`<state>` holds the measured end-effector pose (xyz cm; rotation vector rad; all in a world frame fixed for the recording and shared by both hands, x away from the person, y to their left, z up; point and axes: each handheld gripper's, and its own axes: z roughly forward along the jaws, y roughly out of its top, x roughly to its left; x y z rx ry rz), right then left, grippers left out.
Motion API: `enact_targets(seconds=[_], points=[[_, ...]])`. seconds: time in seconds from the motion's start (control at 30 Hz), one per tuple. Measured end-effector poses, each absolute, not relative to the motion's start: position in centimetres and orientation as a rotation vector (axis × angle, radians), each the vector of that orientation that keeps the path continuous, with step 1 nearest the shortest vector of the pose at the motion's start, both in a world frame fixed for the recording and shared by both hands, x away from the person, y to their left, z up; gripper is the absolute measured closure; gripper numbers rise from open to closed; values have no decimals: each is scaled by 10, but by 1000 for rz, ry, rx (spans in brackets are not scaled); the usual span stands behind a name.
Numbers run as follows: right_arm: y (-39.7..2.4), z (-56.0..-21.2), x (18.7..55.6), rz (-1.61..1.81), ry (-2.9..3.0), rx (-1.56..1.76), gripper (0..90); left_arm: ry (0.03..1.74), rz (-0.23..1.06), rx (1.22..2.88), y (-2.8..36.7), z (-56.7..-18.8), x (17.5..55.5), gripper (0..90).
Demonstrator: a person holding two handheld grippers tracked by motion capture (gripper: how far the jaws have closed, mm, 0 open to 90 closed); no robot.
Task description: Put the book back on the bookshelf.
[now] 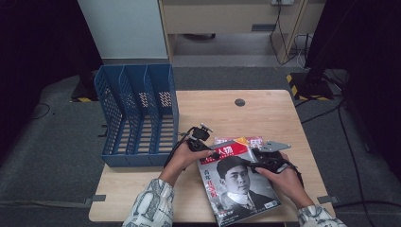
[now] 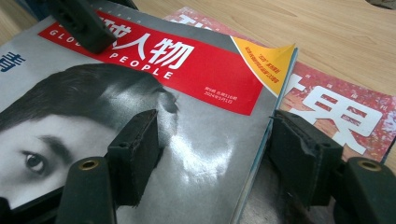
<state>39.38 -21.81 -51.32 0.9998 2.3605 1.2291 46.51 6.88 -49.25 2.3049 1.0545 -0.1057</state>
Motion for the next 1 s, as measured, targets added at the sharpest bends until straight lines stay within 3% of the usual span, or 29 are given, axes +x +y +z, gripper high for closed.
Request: enact_targets(seconds=[0.2, 0.6, 0.77, 1.0], points=[[-217, -513, 392, 1222, 2350, 1013, 331, 1069, -67, 2296, 77, -483, 462, 438], [-217, -514, 388, 1221, 2321, 1020, 332, 1067, -15, 2263, 84, -475, 459, 740], [-217, -514, 388, 1221, 2314, 1019, 329, 1060, -12, 2251, 86, -474, 459, 803], [-216, -510, 386, 1169, 2314, 984, 334, 1057, -28, 2244, 85, -475, 459, 825]])
